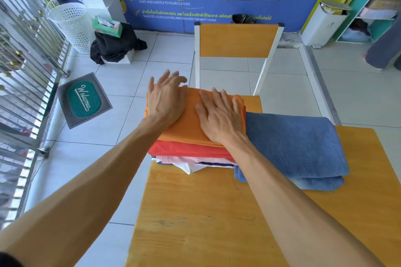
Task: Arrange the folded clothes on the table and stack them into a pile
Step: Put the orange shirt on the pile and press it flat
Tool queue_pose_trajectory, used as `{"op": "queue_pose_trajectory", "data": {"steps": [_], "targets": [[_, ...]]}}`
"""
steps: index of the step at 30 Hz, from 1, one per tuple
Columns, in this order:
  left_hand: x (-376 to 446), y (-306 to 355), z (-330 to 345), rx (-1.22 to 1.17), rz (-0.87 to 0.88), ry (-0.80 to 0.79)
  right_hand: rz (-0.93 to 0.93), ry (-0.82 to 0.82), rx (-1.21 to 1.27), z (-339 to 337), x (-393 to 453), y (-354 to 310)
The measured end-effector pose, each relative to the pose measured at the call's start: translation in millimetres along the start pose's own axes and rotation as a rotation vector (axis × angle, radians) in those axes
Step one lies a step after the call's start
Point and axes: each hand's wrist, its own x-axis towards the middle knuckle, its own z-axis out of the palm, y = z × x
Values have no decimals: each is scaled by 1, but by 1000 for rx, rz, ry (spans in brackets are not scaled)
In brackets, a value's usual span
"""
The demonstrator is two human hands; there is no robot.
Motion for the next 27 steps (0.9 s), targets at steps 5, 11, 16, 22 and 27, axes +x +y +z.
{"op": "queue_pose_trajectory", "data": {"steps": [5, 11, 16, 22, 27], "targets": [[-39, -22, 13, 44, 118, -252, 95, -18, 33, 2, -8, 21], [-45, -20, 20, 74, 111, -192, 348, -36, 274, 10, -22, 37], [-66, -23, 30, 91, 92, -135, 339, 3, 246, 22, -34, 34], [-68, -16, 27, 148, 108, -175, 353, -3, 241, 22, -37, 32], [-47, -2, 6, 106, 74, -293, 399, 403, 366, 5, -62, 24]]}}
